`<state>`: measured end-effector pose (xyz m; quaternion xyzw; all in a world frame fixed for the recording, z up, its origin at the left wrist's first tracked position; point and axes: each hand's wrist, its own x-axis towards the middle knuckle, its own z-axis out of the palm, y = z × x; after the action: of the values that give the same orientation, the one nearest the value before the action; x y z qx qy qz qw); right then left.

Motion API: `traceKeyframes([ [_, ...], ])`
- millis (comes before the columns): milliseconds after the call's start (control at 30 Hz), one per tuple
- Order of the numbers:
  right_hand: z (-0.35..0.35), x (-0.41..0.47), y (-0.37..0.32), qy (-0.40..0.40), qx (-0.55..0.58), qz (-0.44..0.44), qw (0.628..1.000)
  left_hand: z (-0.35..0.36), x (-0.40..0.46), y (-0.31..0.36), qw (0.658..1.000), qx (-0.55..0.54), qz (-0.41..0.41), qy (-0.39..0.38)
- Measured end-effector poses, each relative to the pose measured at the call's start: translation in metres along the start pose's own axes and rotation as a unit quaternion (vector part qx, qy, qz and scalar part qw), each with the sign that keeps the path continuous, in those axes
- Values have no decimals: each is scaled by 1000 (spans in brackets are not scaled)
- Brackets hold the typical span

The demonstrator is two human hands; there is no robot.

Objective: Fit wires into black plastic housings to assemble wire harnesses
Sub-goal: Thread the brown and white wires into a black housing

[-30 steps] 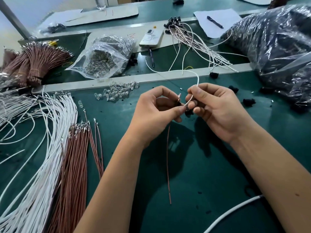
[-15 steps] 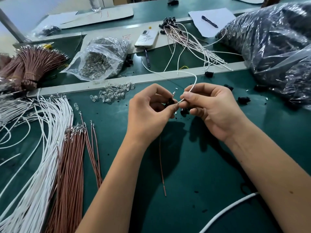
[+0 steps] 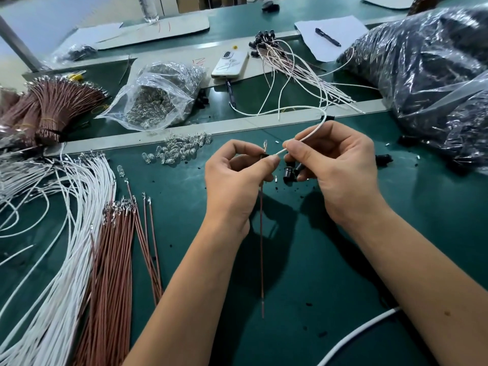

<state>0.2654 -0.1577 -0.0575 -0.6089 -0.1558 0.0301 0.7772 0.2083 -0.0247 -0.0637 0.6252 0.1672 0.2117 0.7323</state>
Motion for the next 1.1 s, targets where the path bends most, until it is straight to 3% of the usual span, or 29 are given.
traceKeyframes([
  [367, -3, 4, 1, 21, 72, 28, 997, -10, 5, 5, 999, -45, -23, -16],
  [767, -2, 4, 1, -4, 91, 48, 995, -4, 0, 1, 968, 160, 189, -38],
  [933, -1, 3, 2, 5, 96, 28, 995, -2, -1, 1, 990, 88, 106, -27],
  [1100, 0, 1, 3, 9, 19, -18, 1000, -4, -1, 7, 1000, 0, 3, -16],
])
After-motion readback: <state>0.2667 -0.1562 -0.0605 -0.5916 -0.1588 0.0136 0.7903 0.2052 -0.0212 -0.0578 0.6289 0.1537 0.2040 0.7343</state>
